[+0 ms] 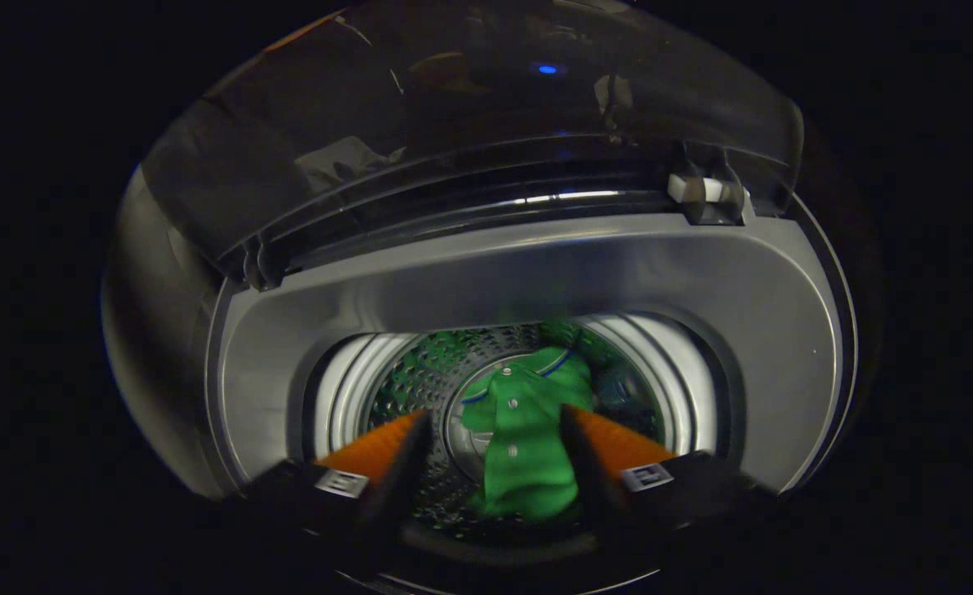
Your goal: Put the clothes into the washing machine and then close the washing machine lid.
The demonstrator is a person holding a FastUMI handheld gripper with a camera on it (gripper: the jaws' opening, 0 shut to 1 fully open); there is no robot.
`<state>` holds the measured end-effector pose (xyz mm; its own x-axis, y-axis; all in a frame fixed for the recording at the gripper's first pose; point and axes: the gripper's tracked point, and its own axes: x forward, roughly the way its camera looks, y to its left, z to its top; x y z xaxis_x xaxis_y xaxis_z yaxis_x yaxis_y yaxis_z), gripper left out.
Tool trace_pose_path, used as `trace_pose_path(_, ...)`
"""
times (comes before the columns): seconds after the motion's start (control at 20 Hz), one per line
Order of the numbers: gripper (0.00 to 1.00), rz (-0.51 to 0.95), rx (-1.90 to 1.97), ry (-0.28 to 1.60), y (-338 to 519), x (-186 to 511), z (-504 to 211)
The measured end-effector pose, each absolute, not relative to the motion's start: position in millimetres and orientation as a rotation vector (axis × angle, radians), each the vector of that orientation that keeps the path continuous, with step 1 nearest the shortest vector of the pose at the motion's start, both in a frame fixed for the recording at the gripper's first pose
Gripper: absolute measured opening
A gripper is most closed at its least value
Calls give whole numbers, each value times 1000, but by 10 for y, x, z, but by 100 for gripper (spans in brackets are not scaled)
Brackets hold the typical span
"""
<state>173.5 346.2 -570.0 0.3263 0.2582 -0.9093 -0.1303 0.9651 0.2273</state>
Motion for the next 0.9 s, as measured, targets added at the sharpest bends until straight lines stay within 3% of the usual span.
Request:
trace_pose_path(0.05,99,255,117,1217,3463,1719,-5723)
trace_pose_path(0.45,100,278,109,1134,3432,1690,-5415)
trace_pose_path(0.9,99,295,121,945,3341,1683,-4152)
